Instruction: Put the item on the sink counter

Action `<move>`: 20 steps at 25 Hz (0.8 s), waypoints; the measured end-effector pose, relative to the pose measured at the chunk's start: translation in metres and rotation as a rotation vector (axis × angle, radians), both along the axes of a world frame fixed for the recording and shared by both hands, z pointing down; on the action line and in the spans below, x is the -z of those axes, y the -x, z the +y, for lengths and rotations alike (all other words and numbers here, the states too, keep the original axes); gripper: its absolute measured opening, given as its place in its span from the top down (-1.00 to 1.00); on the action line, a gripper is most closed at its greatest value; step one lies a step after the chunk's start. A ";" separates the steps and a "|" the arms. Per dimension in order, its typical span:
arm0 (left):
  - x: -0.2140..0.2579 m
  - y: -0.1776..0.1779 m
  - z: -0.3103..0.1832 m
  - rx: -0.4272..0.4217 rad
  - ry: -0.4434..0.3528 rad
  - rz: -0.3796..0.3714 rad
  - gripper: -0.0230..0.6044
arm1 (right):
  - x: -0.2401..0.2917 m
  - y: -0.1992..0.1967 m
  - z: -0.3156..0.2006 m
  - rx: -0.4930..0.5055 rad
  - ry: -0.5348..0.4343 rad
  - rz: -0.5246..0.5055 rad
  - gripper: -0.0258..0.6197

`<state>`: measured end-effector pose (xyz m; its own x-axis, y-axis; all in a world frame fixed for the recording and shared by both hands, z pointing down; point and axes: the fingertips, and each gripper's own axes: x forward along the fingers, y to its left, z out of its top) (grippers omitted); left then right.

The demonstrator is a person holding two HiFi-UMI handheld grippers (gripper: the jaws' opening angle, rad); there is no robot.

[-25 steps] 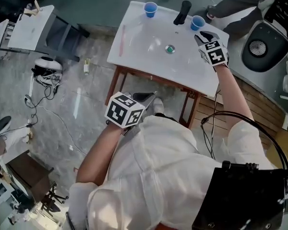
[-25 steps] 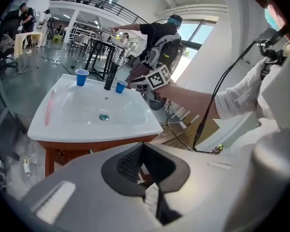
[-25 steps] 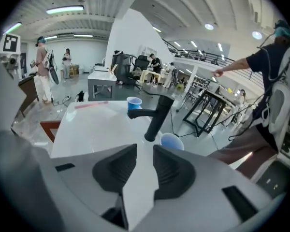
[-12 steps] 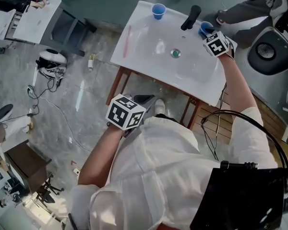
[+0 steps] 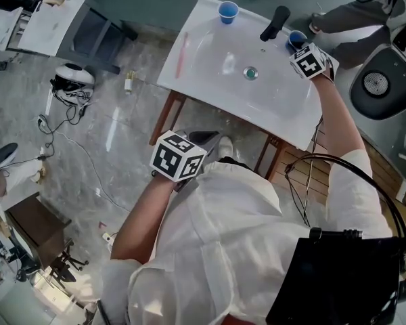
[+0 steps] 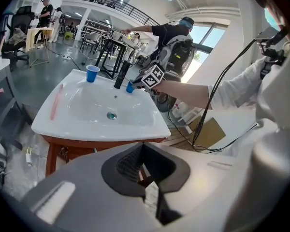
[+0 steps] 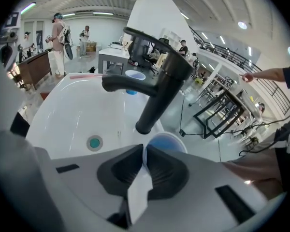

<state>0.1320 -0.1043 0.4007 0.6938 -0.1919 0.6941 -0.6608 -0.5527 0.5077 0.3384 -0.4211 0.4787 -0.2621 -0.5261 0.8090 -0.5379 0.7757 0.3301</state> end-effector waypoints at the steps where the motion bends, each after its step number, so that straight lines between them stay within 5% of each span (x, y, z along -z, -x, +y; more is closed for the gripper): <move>1: 0.001 0.001 0.000 -0.001 -0.002 -0.001 0.91 | 0.001 0.000 0.001 -0.003 0.001 -0.003 0.84; 20: 0.014 0.051 0.050 -0.098 -0.050 0.039 0.91 | 0.041 0.052 0.106 -0.028 -0.006 -0.025 0.85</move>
<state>0.0811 -0.0542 0.3867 0.7372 -0.1554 0.6575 -0.5825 -0.6392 0.5021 0.2863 -0.3147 0.4376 -0.2675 -0.5387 0.7989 -0.5678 0.7580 0.3210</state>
